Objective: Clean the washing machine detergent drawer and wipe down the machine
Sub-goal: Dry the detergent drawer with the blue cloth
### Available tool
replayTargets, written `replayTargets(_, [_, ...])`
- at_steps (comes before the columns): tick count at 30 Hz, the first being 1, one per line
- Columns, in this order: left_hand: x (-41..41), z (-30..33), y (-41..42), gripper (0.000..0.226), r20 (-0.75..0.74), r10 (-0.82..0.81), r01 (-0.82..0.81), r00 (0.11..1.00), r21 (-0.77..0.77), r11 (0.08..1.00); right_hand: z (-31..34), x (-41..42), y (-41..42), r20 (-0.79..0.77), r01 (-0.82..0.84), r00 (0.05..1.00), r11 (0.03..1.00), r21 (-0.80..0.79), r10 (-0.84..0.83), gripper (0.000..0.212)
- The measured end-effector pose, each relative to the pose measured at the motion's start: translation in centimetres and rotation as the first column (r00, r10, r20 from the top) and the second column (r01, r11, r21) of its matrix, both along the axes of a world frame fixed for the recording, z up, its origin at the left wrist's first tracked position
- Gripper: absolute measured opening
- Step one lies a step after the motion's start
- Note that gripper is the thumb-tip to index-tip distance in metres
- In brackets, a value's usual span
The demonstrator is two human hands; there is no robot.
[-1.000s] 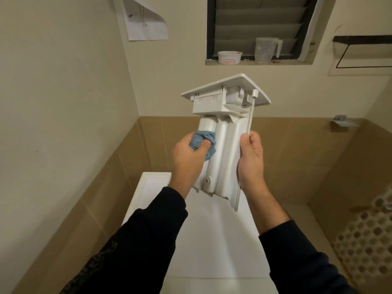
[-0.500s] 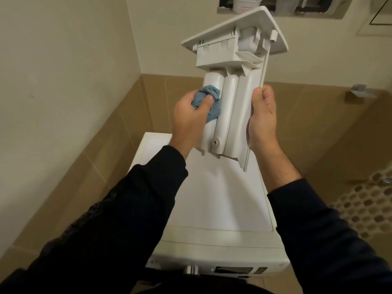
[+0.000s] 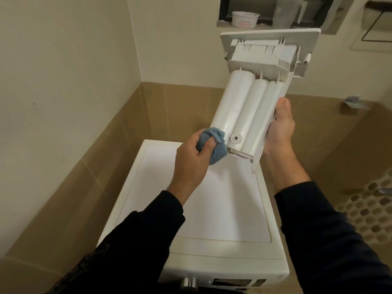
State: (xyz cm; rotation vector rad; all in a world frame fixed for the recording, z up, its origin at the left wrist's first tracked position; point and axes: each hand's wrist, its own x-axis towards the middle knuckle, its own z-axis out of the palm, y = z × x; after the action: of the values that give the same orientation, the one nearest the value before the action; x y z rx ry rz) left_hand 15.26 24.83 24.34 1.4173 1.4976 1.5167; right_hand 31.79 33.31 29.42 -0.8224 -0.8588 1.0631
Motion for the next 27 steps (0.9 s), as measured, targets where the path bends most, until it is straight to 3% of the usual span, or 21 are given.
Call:
replayTargets(4, [-0.9, 0.2, 0.7, 0.025, -0.006, 0.035, -0.035, 0.999, 0.001, 0.999, -0.8, 0.6, -0.4, 0.028, -0.106, 0.994, 0.994, -0.031, 0.106, 0.032])
replayTargets(8, [-2.2, 2.3, 2.5, 0.035, 0.100, 0.161, -0.161, 0.982, -0.009, 0.987, -2.5, 0.5, -1.3, 0.057, -0.283, 0.956, 0.955, -0.088, 0.289, 0.022])
replayTargets(13, [-3.3, 6.1, 4.5, 0.034, 0.461, 0.107, -0.064, 0.881, -0.108, 0.992, -3.4, -1.3, -2.6, -0.006, -0.351, 0.936, 0.930, -0.113, 0.352, 0.016])
replayTargets(15, [-3.1, 6.4, 4.7, 0.038, 0.498, 0.066, 0.003, 0.865, -0.135, 0.991, -3.3, -1.6, -2.8, -0.020, -0.348, 0.937, 0.929, -0.128, 0.349, 0.030])
replayTargets(18, [-2.5, 5.8, 4.1, 0.039, 0.519, 0.017, 0.085, 0.855, -0.171, 0.982, -2.8, -1.9, -3.1, 0.062, -0.268, 0.958, 0.951, -0.154, 0.280, 0.009])
replayTargets(20, [-2.2, 5.1, 3.7, 0.038, 0.551, -0.006, 0.135, 0.835, -0.193, 0.972, -3.0, -2.0, -2.7, 0.141, -0.171, 0.971, 0.975, -0.140, 0.191, 0.016])
replayTargets(25, [-1.9, 3.1, 2.8, 0.040, 0.518, -0.015, 0.154, 0.855, -0.227, 0.962, -2.7, -2.0, -1.2, 0.136, -0.145, 0.978, 0.984, -0.102, 0.159, 0.007])
replayTargets(27, [-1.9, 2.3, 2.5, 0.044, 0.485, -0.034, 0.159, 0.874, -0.218, 0.963, -2.5, -2.1, -0.7, 0.157, -0.124, 0.978, 0.986, -0.111, 0.141, 0.017])
